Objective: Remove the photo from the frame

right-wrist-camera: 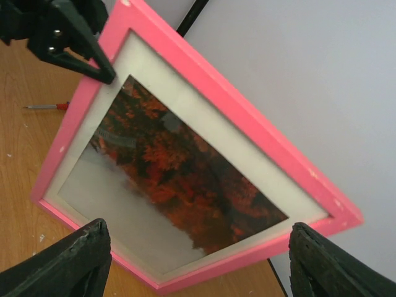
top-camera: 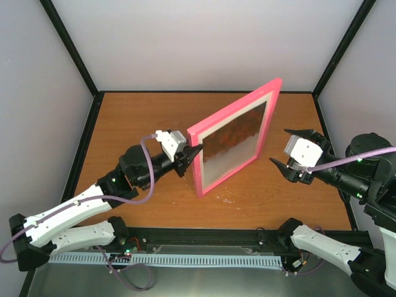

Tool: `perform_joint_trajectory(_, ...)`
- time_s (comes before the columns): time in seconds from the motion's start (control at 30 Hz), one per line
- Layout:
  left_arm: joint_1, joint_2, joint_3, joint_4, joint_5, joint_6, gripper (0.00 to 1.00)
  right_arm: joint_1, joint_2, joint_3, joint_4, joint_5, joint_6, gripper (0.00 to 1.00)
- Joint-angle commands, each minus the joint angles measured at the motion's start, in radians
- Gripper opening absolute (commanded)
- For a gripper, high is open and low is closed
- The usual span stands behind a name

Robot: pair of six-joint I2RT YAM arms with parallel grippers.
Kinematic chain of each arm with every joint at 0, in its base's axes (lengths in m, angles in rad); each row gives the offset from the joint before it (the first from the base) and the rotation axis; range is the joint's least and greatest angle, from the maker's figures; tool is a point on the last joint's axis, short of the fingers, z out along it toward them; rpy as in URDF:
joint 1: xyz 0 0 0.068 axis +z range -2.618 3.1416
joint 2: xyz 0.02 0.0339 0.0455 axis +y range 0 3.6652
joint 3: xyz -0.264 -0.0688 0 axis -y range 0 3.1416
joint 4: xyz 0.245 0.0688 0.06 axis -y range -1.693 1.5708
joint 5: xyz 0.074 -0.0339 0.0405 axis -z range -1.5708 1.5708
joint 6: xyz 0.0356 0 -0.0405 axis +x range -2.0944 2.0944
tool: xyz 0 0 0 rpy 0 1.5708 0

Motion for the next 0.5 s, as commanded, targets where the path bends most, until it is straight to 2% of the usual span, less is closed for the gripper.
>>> perform_joint_trajectory(0.0, 0.137, 0.034, 0.044, 0.086, 0.256, -0.164, 0.01, 0.005, 0.014, -0.02, 0.024, 0.01, 0.042, 0.76)
perform_joint_trajectory(0.23, 0.307, 0.101, 0.039, 0.107, 0.451, -0.314, 0.01, 0.004, 0.02, -0.118, 0.084, 0.062, 0.062, 0.75)
perform_joint_trajectory(0.37, 0.37, 0.11, -0.041, 0.208, 0.469, -0.422, 0.01, 0.004, 0.039, -0.216, 0.119, 0.07, 0.073, 0.75)
perform_joint_trajectory(0.47, 0.377, 0.115, -0.102, 0.283, 0.407, -0.489, 0.01, -0.007, 0.031, -0.325, 0.168, 0.057, 0.077, 0.75)
